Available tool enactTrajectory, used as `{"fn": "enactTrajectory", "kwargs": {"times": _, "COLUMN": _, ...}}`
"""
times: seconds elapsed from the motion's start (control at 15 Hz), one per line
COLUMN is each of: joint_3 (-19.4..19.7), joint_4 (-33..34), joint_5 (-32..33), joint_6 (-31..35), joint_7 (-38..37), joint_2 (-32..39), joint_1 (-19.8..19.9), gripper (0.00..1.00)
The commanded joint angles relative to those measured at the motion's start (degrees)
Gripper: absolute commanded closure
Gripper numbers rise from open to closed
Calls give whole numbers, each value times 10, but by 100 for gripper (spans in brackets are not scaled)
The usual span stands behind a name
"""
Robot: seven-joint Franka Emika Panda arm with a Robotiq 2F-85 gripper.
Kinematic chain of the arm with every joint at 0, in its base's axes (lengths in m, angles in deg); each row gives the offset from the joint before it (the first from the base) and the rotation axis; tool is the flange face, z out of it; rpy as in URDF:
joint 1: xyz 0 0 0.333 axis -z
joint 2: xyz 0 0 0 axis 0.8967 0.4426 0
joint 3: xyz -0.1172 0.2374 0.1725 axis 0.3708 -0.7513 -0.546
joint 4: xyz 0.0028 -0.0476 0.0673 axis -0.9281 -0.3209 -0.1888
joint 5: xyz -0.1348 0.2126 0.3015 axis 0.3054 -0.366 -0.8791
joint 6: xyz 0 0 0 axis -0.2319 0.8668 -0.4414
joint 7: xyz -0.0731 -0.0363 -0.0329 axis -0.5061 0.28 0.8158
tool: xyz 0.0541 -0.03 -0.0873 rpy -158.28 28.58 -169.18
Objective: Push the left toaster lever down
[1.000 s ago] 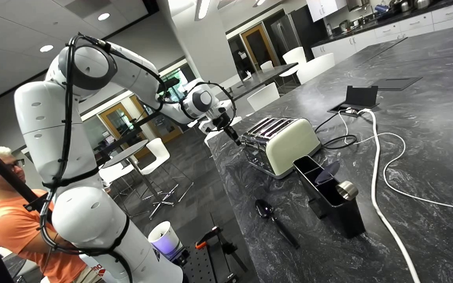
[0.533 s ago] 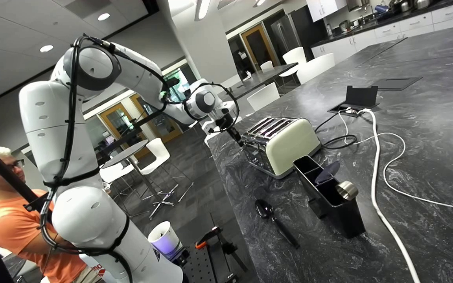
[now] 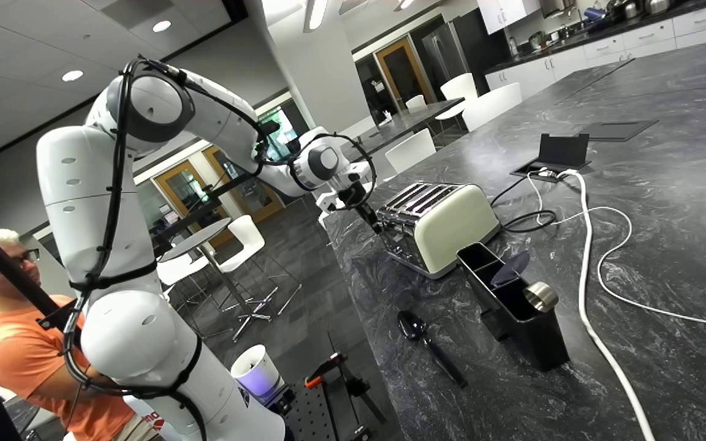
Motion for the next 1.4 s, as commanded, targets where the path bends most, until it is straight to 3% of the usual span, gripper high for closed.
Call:
{"fn": "enactTrajectory", "kwargs": {"times": 0.0, "joint_3": 9, "joint_4": -10, "joint_5": -11, "joint_6": 44, "joint_7": 29, "joint_2": 10, "joint_1": -2, "gripper": 100}}
{"fn": "enactTrajectory", "kwargs": {"times": 0.73, "joint_3": 37, "joint_4": -53, "joint_5": -17, "joint_6": 151, "joint_7": 108, "joint_2": 49, "joint_1": -15, "gripper": 100}}
{"fn": "enactTrajectory", "kwargs": {"times": 1.33, "joint_3": 80, "joint_4": -51, "joint_5": 8, "joint_6": 145, "joint_7": 102, "joint_2": 76, "joint_1": -55, "gripper": 100}}
